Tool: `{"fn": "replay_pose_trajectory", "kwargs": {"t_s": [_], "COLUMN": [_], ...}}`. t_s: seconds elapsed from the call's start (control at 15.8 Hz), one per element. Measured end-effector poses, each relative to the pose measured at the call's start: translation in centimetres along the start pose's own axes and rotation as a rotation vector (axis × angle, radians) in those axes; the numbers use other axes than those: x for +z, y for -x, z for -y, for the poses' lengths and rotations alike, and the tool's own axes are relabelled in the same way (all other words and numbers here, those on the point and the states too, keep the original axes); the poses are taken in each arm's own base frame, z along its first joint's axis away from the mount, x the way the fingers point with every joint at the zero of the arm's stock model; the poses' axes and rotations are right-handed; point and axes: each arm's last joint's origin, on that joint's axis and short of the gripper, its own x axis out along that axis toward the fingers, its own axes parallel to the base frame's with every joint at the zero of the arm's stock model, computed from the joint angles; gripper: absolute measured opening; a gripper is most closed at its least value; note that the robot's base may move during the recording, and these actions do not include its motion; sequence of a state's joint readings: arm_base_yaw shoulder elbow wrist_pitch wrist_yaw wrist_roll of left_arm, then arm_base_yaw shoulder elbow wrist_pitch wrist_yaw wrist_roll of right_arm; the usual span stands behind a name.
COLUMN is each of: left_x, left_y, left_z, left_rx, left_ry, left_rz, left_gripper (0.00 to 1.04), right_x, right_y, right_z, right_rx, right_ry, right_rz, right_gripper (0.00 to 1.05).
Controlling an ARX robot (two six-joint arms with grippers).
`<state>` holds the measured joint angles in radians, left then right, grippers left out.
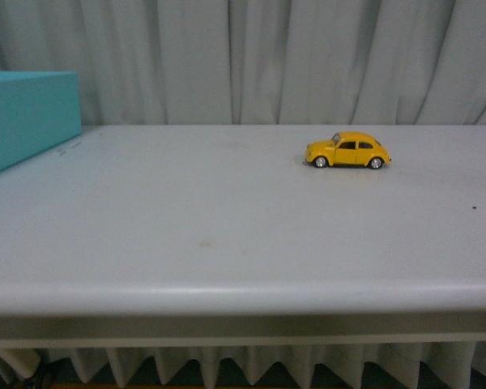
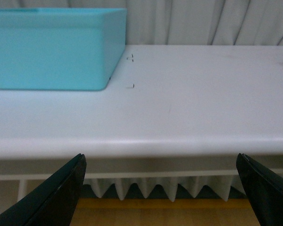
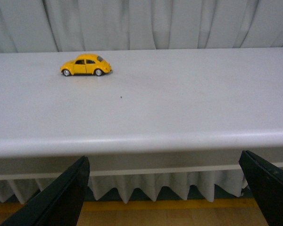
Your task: Wind up and store yellow beetle toy
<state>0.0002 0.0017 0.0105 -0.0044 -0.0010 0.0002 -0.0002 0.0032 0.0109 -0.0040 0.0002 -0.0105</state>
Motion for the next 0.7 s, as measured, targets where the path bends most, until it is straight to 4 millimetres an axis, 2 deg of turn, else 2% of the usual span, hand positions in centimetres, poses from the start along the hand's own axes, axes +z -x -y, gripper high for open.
{"fn": "replay_pose_trajectory", "kwargs": {"t_s": [0.7], "left_x": [0.01], "left_y": [0.0], "left_z": [0.0], "left_rx": [0.0], "left_ry": [0.0], "left_rz": [0.001], "left_gripper": [0.98], "right_x": [0.02], "right_y": [0.0], "right_z": [0.0], "right_rx": [-0.001], "right_ry": [-0.002], "right_rz": [0.002], "right_gripper": [0.98]}}
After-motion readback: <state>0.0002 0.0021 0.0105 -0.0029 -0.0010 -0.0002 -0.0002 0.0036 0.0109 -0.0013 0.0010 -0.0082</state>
